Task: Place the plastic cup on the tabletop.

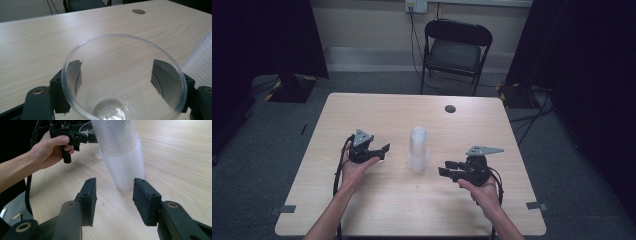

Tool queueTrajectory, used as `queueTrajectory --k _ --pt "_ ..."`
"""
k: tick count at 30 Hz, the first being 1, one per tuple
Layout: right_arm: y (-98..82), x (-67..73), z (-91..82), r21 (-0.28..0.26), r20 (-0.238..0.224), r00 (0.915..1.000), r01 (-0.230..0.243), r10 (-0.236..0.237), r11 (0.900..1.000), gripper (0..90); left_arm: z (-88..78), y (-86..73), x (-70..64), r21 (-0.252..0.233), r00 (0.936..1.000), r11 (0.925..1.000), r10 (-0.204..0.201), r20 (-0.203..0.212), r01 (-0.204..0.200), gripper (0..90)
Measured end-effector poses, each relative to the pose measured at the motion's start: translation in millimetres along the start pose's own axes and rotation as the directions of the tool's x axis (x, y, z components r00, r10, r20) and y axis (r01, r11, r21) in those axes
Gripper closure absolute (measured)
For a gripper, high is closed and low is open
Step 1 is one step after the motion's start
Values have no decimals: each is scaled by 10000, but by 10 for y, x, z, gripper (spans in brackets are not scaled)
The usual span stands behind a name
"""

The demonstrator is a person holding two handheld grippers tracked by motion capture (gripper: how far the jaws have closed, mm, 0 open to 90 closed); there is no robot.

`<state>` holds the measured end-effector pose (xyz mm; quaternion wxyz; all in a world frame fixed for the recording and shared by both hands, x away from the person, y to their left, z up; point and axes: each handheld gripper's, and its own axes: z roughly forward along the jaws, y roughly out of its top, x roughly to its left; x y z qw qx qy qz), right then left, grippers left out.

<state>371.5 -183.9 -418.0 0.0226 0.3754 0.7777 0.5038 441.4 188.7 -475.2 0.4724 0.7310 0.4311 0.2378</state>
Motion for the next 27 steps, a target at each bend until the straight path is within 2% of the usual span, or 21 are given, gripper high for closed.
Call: queueTrajectory --k 5,6,11,16,19,21,27 --pt "1 -6 -7 -5 12 10000 13 -13 10000 542 -15 -3 19 34 9999 9999 -121 38 121 208" --pt "1 -7 -10 2 25 10000 -10 10 10000 541 -15 -6 17 112 9999 9999 -131 58 130 157" --pt "0 -4 -14 2 -8 10000 21 -21 10000 545 -41 -41 -3 12 10000 10000 -49 5 49 155" --pt "1 -15 -24 -77 -27 10000 -8 8 10000 545 -42 -76 10 409 10000 9992 -36 -48 38 155" --pt "0 -21 -30 -62 9 10000 -2 2 10000 553 -51 -96 -8 732 9994 9968 -307 -166 319 156" --pt "1 -23 -30 -61 27 10000 -24 24 10000 553 -69 -102 -4 841 9990 9954 -450 -11 450 156" --pt "-2 -38 -47 -130 87 10000 -4 5 9999 543 -126 -118 -2 1123 9995 9932 -295 -137 309 156"
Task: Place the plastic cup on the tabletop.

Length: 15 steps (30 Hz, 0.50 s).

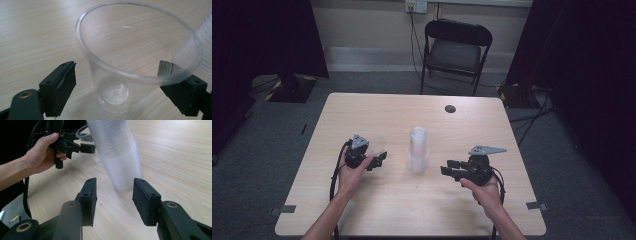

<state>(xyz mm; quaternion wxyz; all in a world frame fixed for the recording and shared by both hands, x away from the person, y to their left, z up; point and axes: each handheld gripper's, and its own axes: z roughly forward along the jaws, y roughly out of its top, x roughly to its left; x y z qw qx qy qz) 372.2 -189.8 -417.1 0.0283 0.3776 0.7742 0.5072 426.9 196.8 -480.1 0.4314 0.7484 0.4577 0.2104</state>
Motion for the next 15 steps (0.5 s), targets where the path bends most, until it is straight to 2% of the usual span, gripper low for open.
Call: queueTrajectory --k 3,6,7,9,11,15 --pt "-7 -6 9 65 100 9999 89 -89 9999 521 -51 -28 -4 87 10000 10000 -49 -84 50 156" --pt "-11 -17 18 60 131 9999 67 -67 10000 501 -84 -44 2 220 10000 9998 -24 7 23 157" --pt "-11 -17 18 51 169 9998 107 -108 9999 489 -106 -46 3 208 9999 9997 -82 -61 83 157" --pt "-17 -24 11 -7 191 9998 101 -101 9999 479 -157 -41 21 127 9996 9996 -249 109 247 157" --pt "-34 -48 11 -4 337 9994 -14 14 10000 424 -237 -33 7 176 9999 9998 -94 56 93 157" --pt "-46 -65 5 107 561 9984 44 -50 9999 391 -343 -43 14 154 9999 9998 -93 90 92 157"
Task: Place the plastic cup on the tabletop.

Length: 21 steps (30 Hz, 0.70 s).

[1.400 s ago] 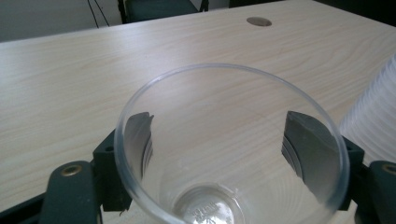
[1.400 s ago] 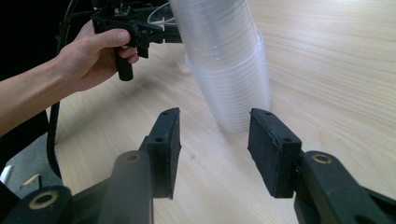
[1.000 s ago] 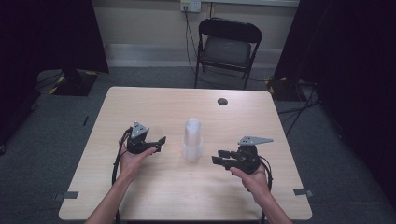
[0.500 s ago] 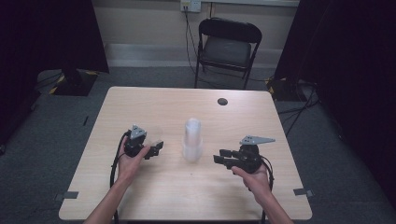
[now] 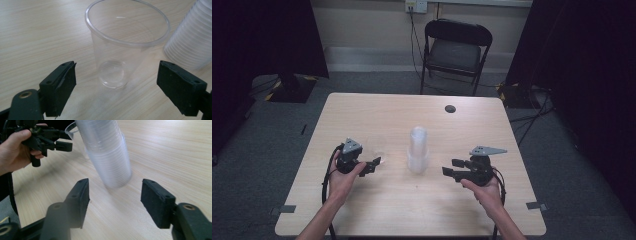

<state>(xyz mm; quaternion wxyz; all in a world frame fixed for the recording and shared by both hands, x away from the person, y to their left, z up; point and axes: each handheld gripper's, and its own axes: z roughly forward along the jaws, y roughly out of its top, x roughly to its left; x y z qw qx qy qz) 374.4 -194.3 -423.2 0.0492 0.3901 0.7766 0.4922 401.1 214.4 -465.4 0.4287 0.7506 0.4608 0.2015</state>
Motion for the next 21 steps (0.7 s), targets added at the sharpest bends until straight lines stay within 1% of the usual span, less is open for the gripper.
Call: queueTrajectory --k 1,2,3,4,5,6,7,9,10,11,13,15,17,18,21 --pt "0 0 0 0 0 10000 0 0 10000 391 0 0 0 0 10000 10000 0 0 0 157" --pt "3 6 -1 18 3 10000 92 -92 10000 383 -23 -10 1 -143 10000 9999 -15 -14 15 157" --pt "11 14 -3 48 90 9997 237 -237 9997 361 -48 -24 16 -82 10000 9999 58 -70 -58 157" --pt "27 26 -5 76 351 9985 411 -414 9991 345 -69 -31 25 -1 9999 10000 -56 -133 56 157" --pt "36 31 -10 64 395 9981 463 -465 9989 341 -86 -35 34 35 9999 9999 -112 -88 112 157" --pt "38 30 -20 -12 429 9980 469 -468 9989 333 -126 -42 47 94 9998 9998 -177 -70 178 157" --pt "36 25 -23 -28 475 9978 455 -453 9990 327 -126 -42 47 94 9998 9998 -177 -70 178 157" --pt "30 18 -25 -22 510 9978 432 -430 9991 324 -176 -48 45 112 9998 9998 -188 -28 188 158" --pt "23 11 -26 -41 533 9978 386 -383 9992 320 -216 -48 48 25 9997 9997 -234 23 234 160" --pt "15 8 -29 -19 592 9977 333 -331 9994 317 -254 -47 53 -68 9996 9996 -279 -19 279 165" --pt "-7 -3 -38 -5 669 9972 333 -332 9994 313 -337 -37 76 -73 9991 9991 -420 -17 420 182" --pt "-19 -9 -49 22 792 9964 307 -307 9995 312 -393 -39 79 6 9991 9991 -424 -83 424 182" --pt "-29 -20 -66 38 853 9959 304 -306 9995 311 -451 -63 54 185 9994 9996 -212 -283 217 183" --pt "-42 -21 -82 109 956 9948 355 -364 9993 311 -473 -71 45 323 9994 9993 -164 -298 174 184" --pt "-89 -37 -130 172 1118 9929 392 -409 9991 311 -542 -113 -8 455 9992 9983 -341 -197 350 190"
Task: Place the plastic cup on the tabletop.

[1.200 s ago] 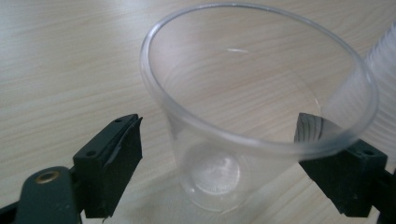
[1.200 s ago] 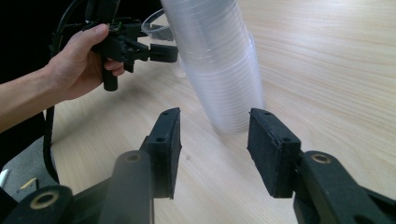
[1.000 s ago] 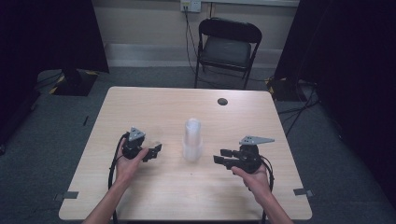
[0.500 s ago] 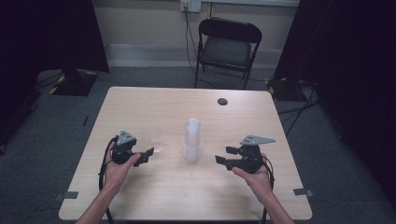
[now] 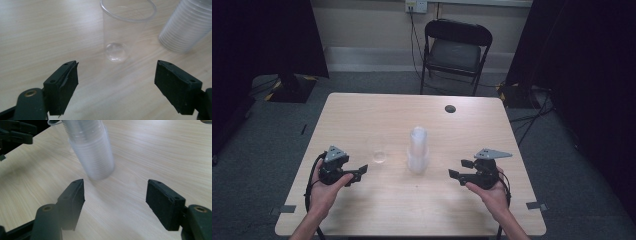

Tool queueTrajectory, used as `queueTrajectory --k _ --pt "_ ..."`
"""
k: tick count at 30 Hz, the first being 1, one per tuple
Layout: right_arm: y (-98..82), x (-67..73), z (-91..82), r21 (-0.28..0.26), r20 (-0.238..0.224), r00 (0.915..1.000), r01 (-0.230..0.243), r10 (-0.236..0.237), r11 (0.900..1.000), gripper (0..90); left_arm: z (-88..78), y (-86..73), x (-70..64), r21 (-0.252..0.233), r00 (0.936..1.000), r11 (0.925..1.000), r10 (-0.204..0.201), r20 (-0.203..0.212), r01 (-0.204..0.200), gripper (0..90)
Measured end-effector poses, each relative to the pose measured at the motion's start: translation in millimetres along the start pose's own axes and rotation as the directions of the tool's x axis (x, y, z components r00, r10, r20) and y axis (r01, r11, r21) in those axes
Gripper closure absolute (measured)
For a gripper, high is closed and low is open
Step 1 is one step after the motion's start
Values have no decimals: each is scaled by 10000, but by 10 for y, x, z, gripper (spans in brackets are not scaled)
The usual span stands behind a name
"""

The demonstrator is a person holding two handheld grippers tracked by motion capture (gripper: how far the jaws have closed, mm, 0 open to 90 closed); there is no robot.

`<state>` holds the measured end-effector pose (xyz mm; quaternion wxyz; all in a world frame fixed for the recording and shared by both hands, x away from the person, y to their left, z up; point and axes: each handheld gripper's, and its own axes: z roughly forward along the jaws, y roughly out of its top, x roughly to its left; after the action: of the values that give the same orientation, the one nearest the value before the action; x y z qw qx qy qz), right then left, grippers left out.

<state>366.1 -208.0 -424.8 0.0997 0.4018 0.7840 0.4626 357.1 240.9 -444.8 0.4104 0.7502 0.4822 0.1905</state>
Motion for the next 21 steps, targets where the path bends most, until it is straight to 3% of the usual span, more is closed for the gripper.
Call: queueTrajectory --k 4,6,12,14,21 --pt "-97 -24 -63 14 143 9998 -103 103 9999 311 -77 -58 -117 88 9990 9994 317 306 -320 195" --pt "-149 -26 -92 66 183 9997 -156 154 9999 312 -108 -92 -182 150 9991 9996 232 346 -237 195" --pt "-243 -56 -174 121 371 9991 -221 217 9997 312 -136 -217 -346 368 9954 9981 468 831 -500 192" --pt "-311 -97 -204 -22 540 9981 -290 291 9996 312 -135 -271 -363 393 9941 9970 626 882 -663 188" --pt "-360 -205 -271 -305 710 9945 -752 772 9967 301 -94 -395 -316 573 9958 9977 320 852 -370 188"
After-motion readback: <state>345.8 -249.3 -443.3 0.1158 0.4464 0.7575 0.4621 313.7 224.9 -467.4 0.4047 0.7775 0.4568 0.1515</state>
